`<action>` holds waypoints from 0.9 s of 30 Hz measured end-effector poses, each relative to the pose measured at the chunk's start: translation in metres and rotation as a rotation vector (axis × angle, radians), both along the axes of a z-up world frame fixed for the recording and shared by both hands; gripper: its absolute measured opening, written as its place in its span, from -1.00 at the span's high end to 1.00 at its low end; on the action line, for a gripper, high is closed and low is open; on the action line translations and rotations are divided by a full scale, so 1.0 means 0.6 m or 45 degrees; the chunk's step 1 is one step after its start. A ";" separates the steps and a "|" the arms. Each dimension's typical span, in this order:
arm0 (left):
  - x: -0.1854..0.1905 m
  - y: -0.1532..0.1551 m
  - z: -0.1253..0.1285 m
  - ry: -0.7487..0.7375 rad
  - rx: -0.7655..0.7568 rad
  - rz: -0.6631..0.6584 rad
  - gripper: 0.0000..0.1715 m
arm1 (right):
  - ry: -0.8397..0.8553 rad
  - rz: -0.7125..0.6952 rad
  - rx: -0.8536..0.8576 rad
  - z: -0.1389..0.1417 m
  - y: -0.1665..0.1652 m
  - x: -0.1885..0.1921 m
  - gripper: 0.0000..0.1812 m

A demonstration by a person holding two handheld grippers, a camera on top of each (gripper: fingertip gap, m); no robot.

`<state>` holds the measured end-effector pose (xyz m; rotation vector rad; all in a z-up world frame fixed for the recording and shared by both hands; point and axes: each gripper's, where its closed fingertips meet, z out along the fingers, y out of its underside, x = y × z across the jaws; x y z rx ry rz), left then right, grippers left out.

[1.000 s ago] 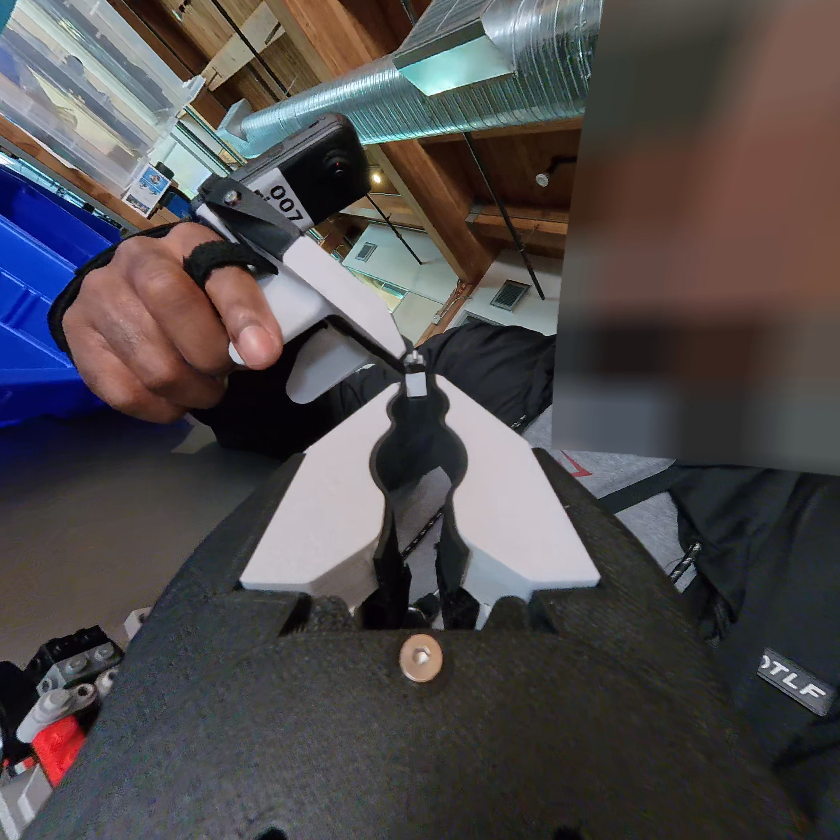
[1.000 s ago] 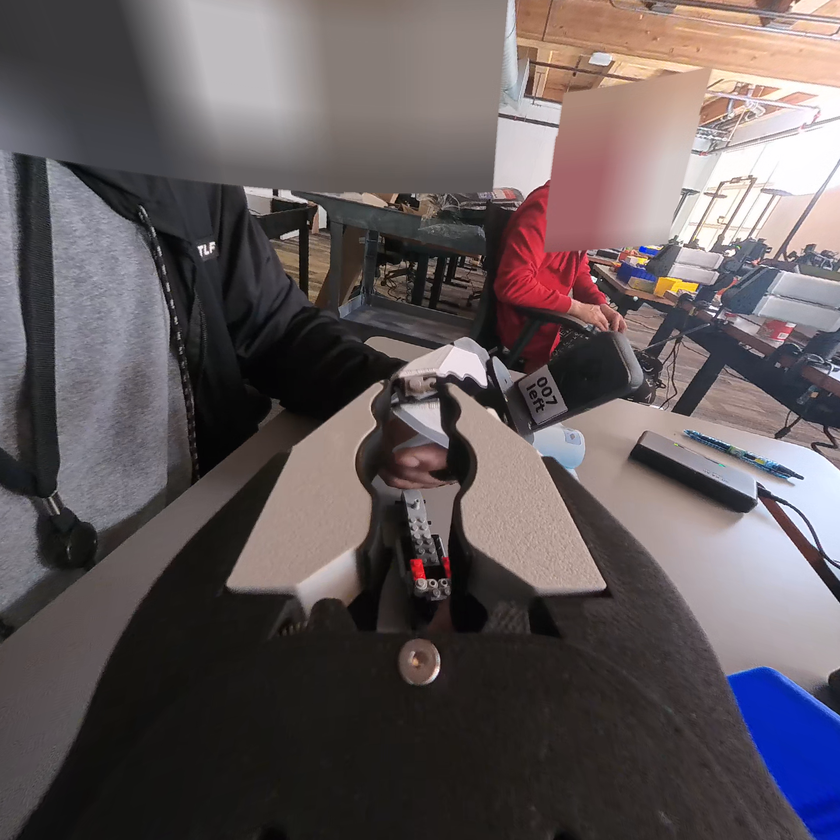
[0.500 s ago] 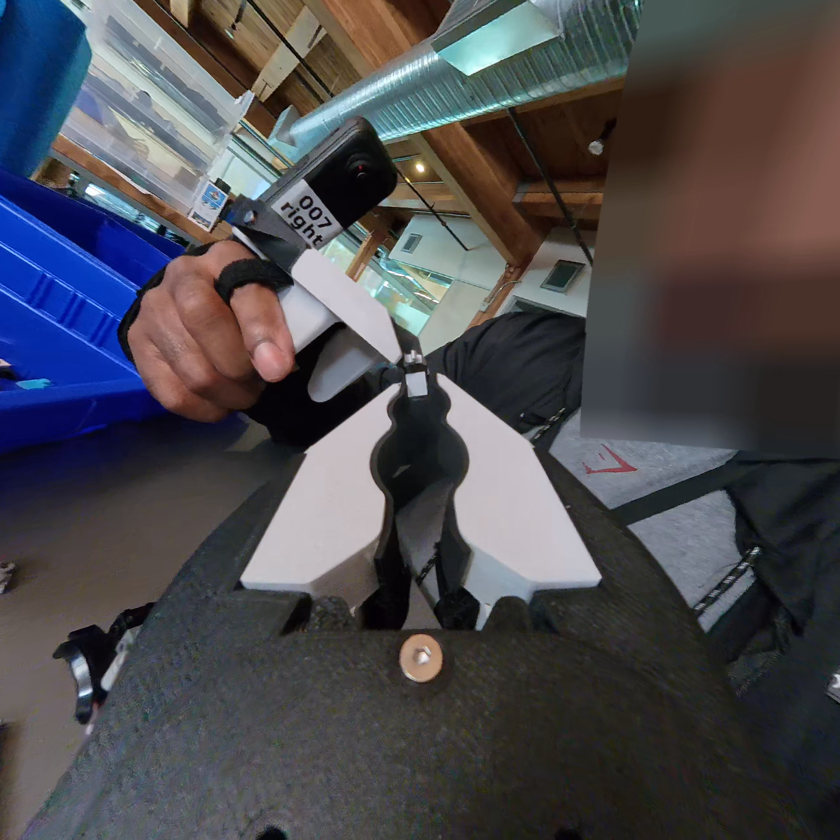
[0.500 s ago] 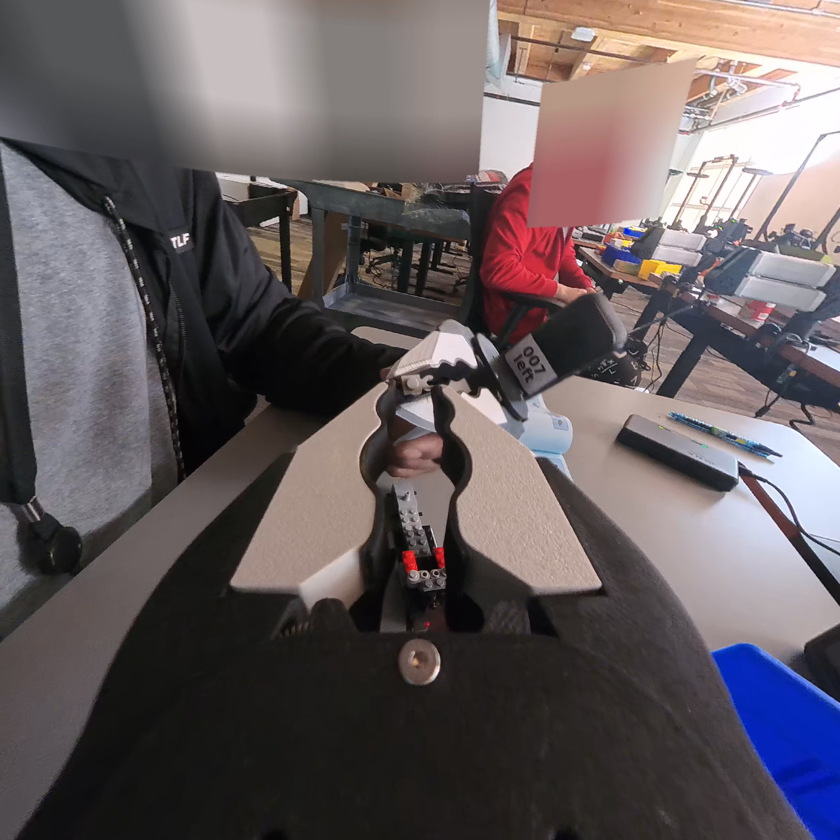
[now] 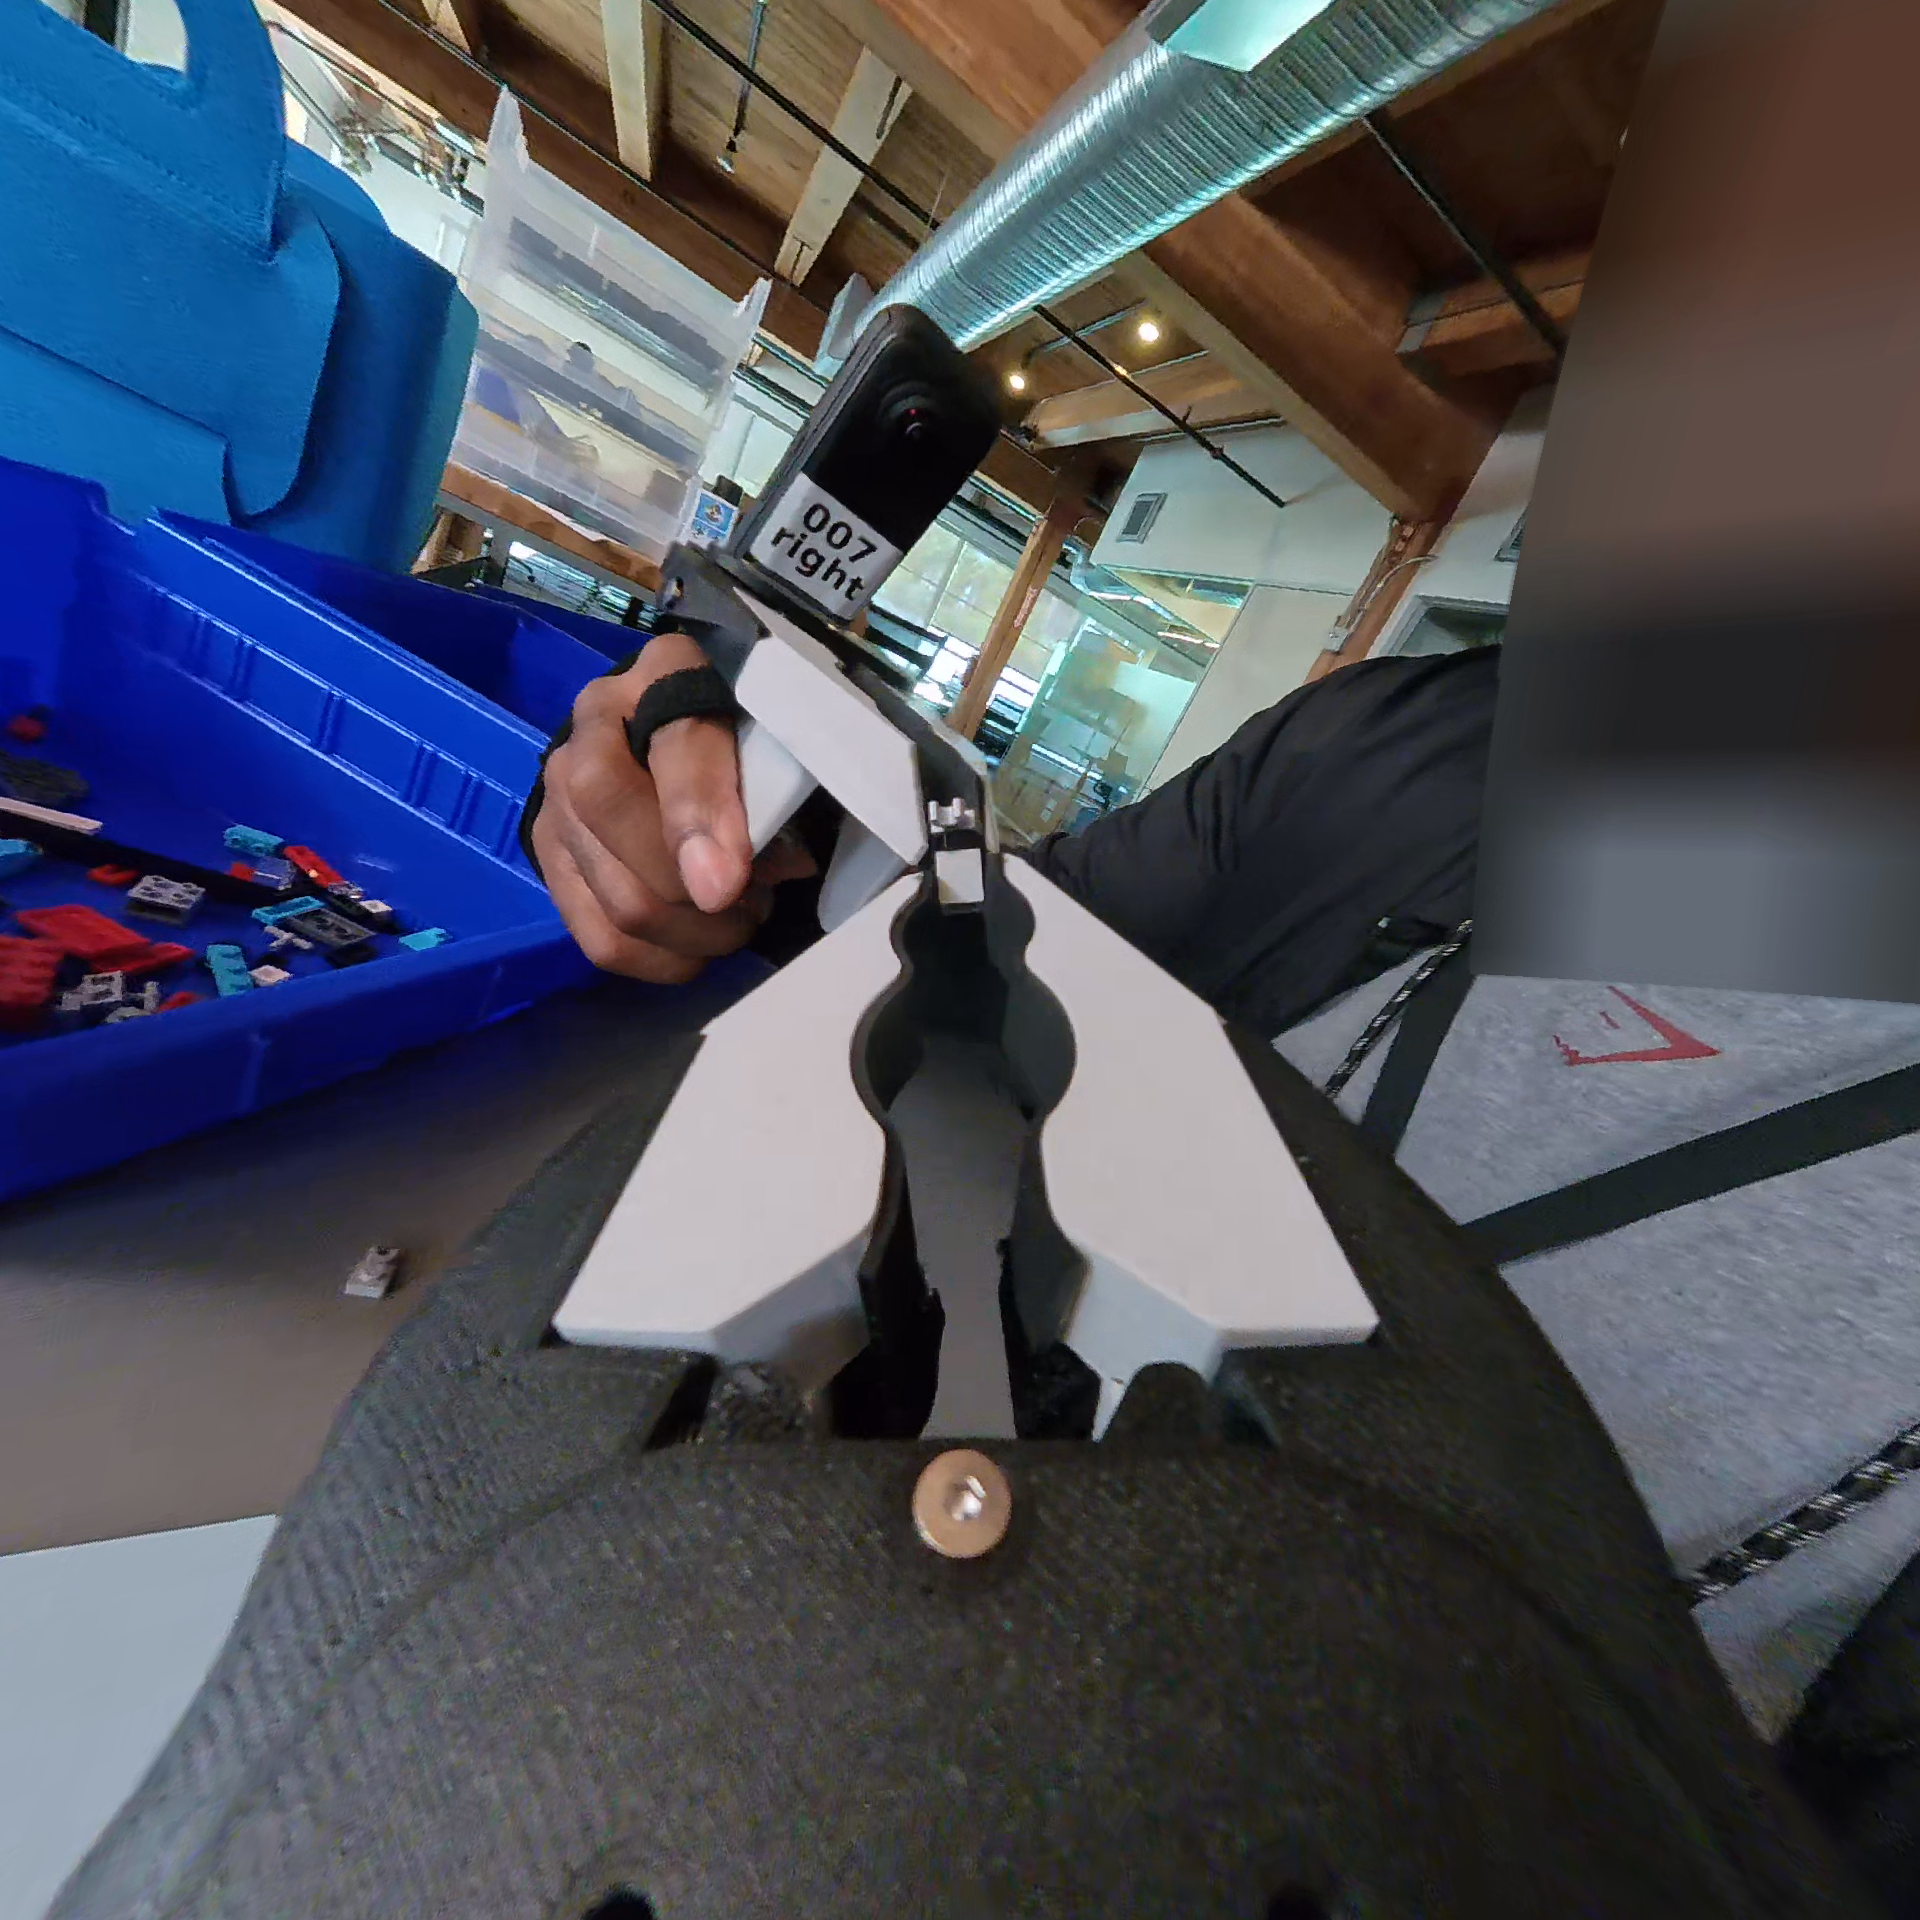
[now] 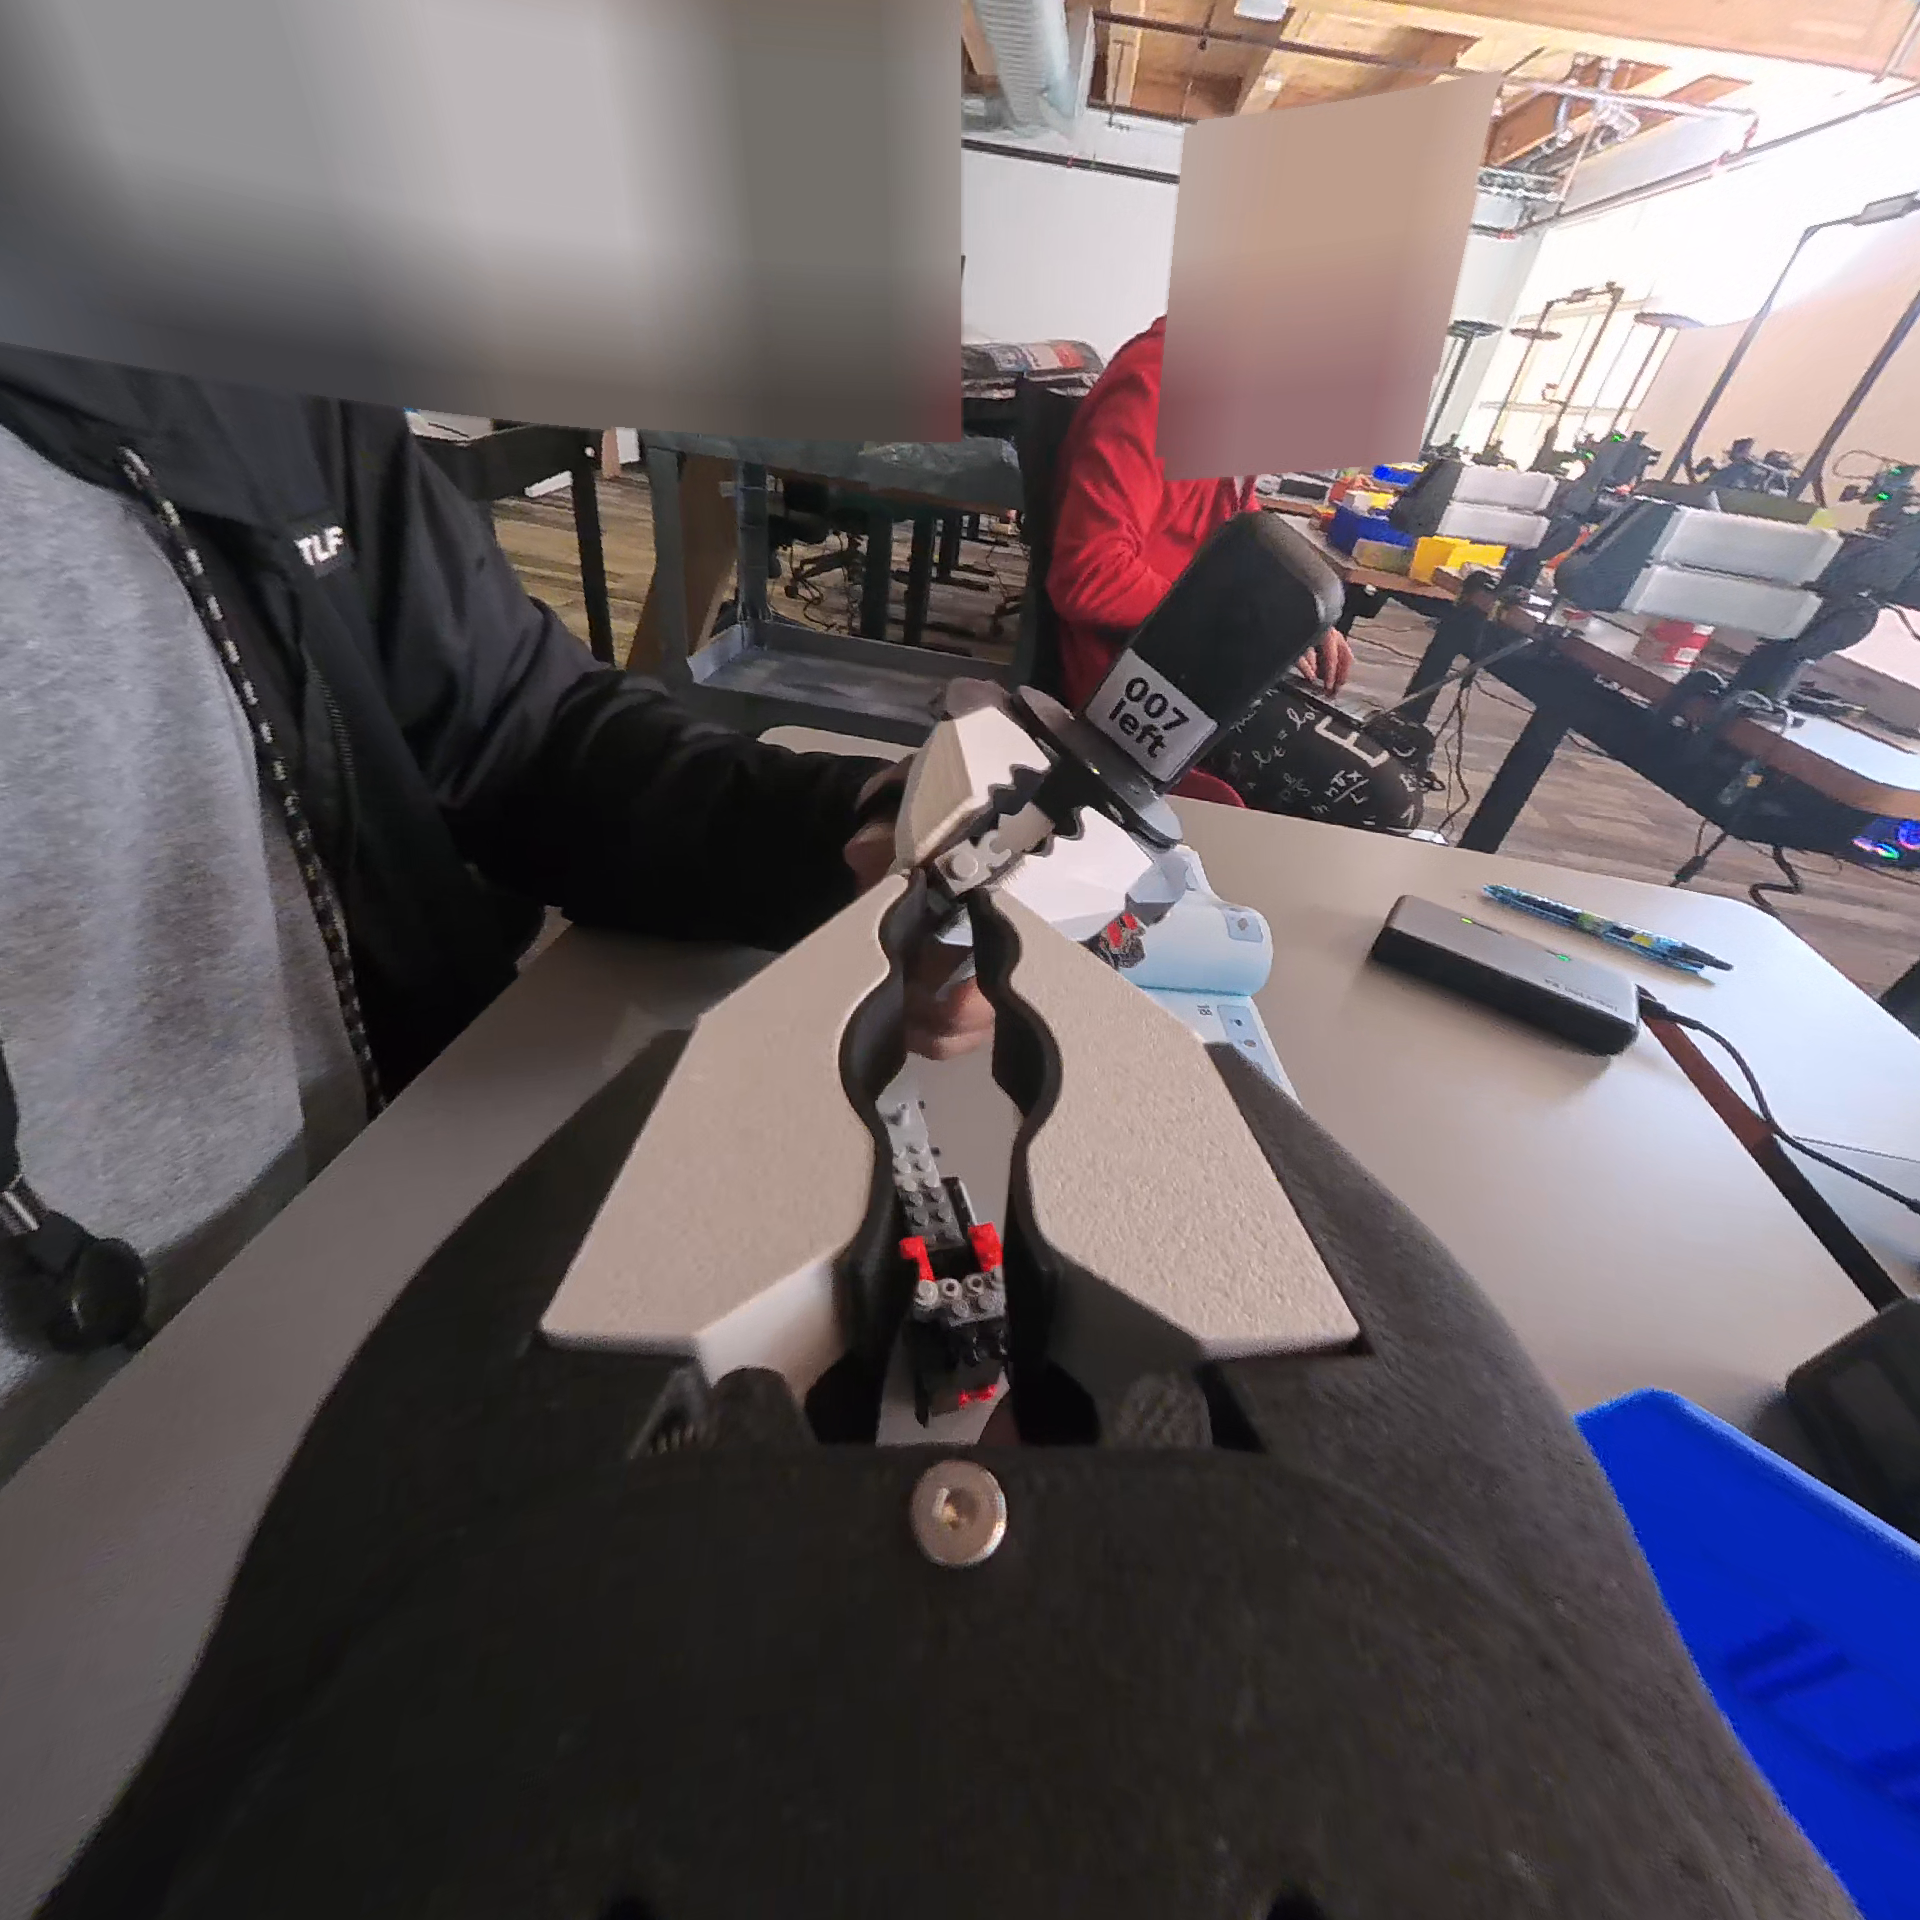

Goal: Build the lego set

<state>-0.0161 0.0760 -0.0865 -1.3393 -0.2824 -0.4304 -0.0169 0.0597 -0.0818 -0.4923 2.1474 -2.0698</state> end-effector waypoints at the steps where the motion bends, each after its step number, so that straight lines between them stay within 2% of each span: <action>1: -0.003 0.000 -0.001 0.018 -0.012 0.024 0.90 | -0.008 -0.008 0.002 -0.001 0.001 -0.002 0.90; 5: -0.015 0.002 -0.008 0.125 -0.075 0.134 0.90 | -0.098 -0.045 0.005 -0.005 0.005 -0.010 0.79; 12: -0.037 0.000 -0.013 0.221 -0.098 0.291 0.90 | -0.288 -0.298 -0.153 0.002 0.023 -0.045 0.75; 16: -0.066 -0.005 -0.033 0.105 -0.152 0.381 0.90 | -0.393 -0.450 -0.223 -0.011 0.024 -0.064 0.76; 20: -0.080 -0.017 -0.030 -0.058 -0.065 0.387 0.90 | -0.499 -0.518 -0.274 -0.037 0.025 -0.074 0.76; 24: -0.072 -0.018 -0.014 -0.067 -0.010 0.361 0.90 | -0.523 -0.491 -0.285 -0.053 0.029 -0.046 0.76; 27: -0.053 -0.005 0.003 -0.028 0.023 0.339 0.90 | -0.521 -0.482 -0.299 -0.046 0.045 -0.022 0.74</action>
